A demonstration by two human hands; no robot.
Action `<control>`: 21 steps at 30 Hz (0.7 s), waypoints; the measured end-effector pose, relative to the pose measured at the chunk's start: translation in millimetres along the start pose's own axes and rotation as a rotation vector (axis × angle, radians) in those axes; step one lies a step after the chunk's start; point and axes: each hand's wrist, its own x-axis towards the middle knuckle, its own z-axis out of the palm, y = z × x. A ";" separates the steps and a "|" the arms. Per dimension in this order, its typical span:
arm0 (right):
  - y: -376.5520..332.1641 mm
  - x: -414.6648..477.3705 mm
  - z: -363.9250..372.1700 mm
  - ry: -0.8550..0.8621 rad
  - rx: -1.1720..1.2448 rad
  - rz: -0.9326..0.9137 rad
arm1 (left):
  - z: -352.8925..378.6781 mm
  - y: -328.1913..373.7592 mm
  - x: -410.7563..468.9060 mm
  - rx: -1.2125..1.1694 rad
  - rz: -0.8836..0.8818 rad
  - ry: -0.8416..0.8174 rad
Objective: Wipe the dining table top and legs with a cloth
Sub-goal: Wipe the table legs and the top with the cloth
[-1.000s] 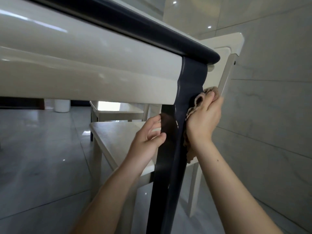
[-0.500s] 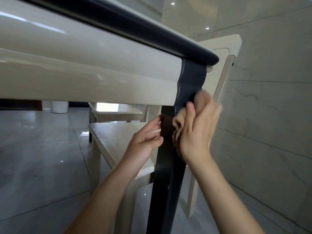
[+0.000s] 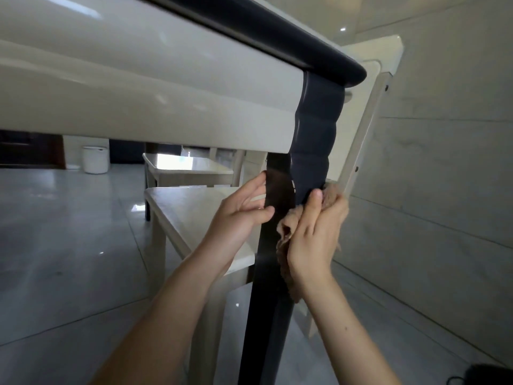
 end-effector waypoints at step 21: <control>42.2 -65.3 4.4 0.165 0.069 0.454 | 17.2 -27.9 -2.4 0.068 0.136 0.033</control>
